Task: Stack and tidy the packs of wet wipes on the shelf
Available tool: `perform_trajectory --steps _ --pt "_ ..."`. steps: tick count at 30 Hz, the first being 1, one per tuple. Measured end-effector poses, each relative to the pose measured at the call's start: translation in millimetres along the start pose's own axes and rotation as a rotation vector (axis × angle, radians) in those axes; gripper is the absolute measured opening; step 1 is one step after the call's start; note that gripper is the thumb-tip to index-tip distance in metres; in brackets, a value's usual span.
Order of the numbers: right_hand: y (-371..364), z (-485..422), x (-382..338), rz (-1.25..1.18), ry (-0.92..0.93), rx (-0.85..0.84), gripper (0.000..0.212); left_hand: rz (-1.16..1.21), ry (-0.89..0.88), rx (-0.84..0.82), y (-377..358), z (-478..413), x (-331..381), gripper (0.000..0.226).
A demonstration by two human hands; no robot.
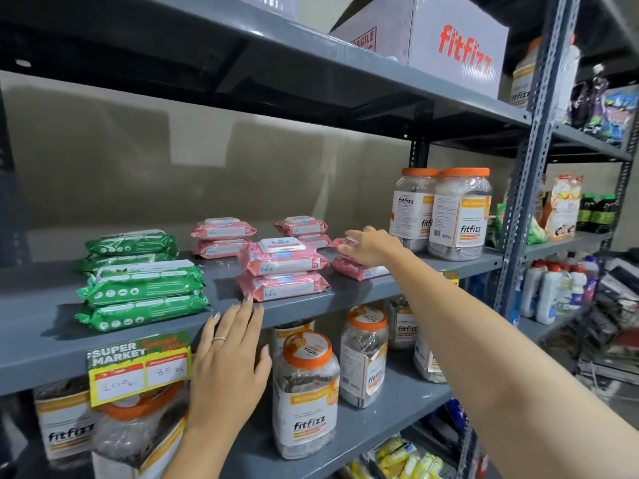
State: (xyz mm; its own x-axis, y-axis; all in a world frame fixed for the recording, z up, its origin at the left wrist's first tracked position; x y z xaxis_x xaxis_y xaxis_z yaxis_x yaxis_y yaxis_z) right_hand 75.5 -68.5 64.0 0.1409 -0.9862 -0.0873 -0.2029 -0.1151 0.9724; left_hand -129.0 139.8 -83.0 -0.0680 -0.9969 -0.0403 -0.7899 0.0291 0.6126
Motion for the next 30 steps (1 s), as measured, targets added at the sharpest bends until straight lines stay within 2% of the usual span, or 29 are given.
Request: perform_trajectory --steps 11,21,24,26,30 --pt "-10 11 -1 0.123 0.024 0.069 0.069 -0.014 0.027 -0.019 0 -1 5 0.066" --pt "-5 9 -1 0.052 0.029 0.045 0.069 -0.051 0.010 -0.043 1 0 4 0.067" --pt "-6 7 2 -0.100 0.022 0.078 0.078 -0.033 0.015 -0.055 2 0 5 0.069" --pt "-3 8 3 -0.301 0.035 0.163 0.082 0.005 0.031 -0.055 2 2 7 0.073" --pt "21 25 5 -0.727 0.079 0.453 0.072 0.050 0.029 0.101 16 -8 22 0.078"
Point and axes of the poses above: each hand's wrist, its own z-axis away from the middle knuckle, its own y-axis out of the back of the hand, x = y × z, the point moved 1 cm from there along -z, towards the middle knuckle, and after that the axes turned 7 degrees about -y, right-handed, at the moved point
